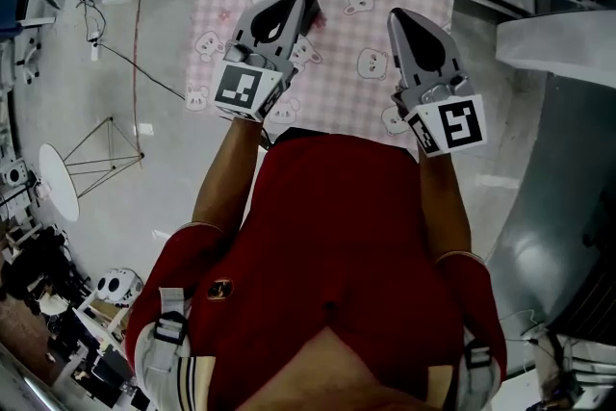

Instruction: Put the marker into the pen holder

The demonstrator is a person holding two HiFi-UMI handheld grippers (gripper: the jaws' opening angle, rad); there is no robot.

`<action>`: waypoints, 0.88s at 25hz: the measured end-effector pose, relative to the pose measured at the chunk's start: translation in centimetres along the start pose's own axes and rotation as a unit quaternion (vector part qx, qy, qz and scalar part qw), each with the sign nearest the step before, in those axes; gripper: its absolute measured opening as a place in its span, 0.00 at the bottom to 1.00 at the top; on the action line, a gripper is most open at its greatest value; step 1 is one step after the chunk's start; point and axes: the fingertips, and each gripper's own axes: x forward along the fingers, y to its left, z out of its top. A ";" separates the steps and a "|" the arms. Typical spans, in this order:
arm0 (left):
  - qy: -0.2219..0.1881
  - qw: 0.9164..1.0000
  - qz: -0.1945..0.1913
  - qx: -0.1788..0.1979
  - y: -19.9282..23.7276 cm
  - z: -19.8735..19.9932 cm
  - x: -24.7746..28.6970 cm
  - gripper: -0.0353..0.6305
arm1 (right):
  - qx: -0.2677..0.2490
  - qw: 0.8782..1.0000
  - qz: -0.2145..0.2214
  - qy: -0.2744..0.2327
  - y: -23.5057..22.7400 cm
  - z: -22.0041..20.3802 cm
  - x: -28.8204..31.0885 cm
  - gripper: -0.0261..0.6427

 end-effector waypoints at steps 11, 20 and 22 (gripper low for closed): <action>-0.037 0.999 0.016 -0.010 -1.8 3.0 -3.0 0.06 | 0.002 1.000 0.021 -0.015 1.8 0.4 -1.3 0.04; -0.046 0.998 0.032 -0.003 -2.3 4.2 -4.7 0.06 | -0.002 0.999 0.037 -0.023 2.7 0.6 -1.9 0.04; -0.046 0.998 0.035 -0.002 -2.3 4.4 -4.9 0.06 | -0.004 0.999 0.040 -0.023 2.8 0.6 -1.9 0.04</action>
